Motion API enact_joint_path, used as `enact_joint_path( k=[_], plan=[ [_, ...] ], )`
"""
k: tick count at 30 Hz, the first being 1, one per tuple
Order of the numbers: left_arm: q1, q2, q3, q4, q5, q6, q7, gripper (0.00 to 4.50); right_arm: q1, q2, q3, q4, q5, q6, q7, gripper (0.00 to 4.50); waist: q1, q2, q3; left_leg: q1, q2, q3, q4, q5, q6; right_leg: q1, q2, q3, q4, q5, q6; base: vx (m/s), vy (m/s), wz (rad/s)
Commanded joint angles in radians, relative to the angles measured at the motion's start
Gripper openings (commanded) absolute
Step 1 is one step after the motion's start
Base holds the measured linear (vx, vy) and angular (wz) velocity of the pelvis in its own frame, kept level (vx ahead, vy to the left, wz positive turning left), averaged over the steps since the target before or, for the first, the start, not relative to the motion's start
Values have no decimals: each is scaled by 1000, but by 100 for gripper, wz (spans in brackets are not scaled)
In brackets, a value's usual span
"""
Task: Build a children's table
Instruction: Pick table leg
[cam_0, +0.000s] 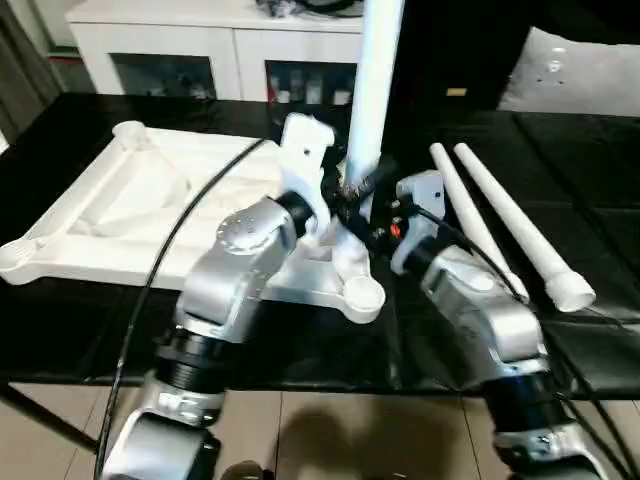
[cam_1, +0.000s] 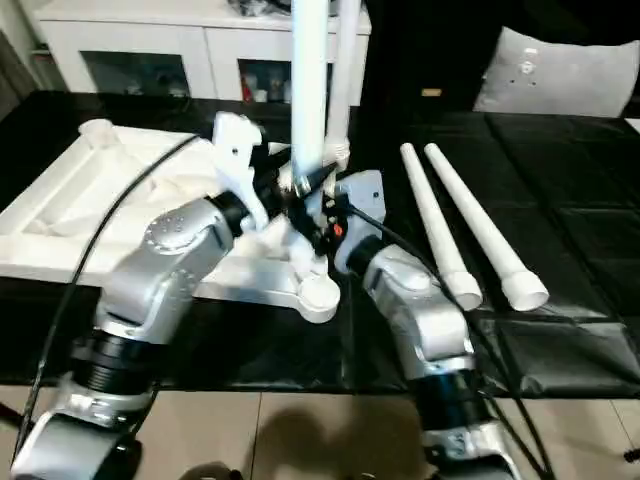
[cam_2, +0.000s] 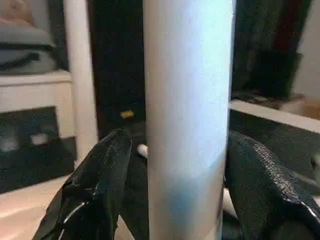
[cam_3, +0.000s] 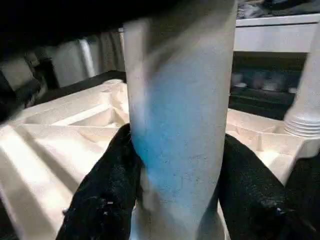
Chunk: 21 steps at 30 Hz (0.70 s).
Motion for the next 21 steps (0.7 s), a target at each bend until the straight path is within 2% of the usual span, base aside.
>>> enact_joint_path(
  k=[1, 2, 8, 10, 14, 21],
  plan=[
    [-1, -5, 1, 15, 22, -17, 27, 304, -21, 0, 4, -1, -17, -27, -14, 188, -1, -12, -75, 8, 47, -16, -69, -100, 34, 61, -69, 52, -64, -110, -168, 0, 0, 0],
    [-1, -7, -1, 15, 25, -17, 27, 304, -18, 4, 10, -1, -20, -29, -15, 188, 0, -6, -74, 9, 48, -16, -68, -99, 35, 60, -69, 51, -63, -108, -170, 0, 0, 0],
    [3, -21, -15, 18, 43, -36, 31, 264, -14, 20, 28, 17, -43, -59, -24, 188, -2, -8, -73, 11, 48, -16, -70, -121, 37, 58, -68, 52, -65, -117, -173, 0, 0, 0],
    [7, -28, -16, 20, 46, -43, 35, 228, -15, 24, 27, 25, -51, -70, -25, 188, -3, -8, -73, 11, 49, -16, -70, -124, 36, 58, -68, 52, -65, -115, -176, 0, 0, 0],
    [12, -33, -15, 18, 43, -44, 29, 198, -17, 26, 26, 31, -56, -77, -27, 188, -1, -8, -73, 11, 49, -16, -70, -118, 40, 58, -68, 52, -63, -98, -179, 0, 0, 0],
    [16, -42, -9, 19, 39, -46, 27, 186, -19, 26, 26, 41, -63, -86, -28, 188, -2, -8, -73, 11, 49, -16, -69, -124, 43, 58, -68, 52, -64, -110, -181, 0, 0, 0]
  ],
)
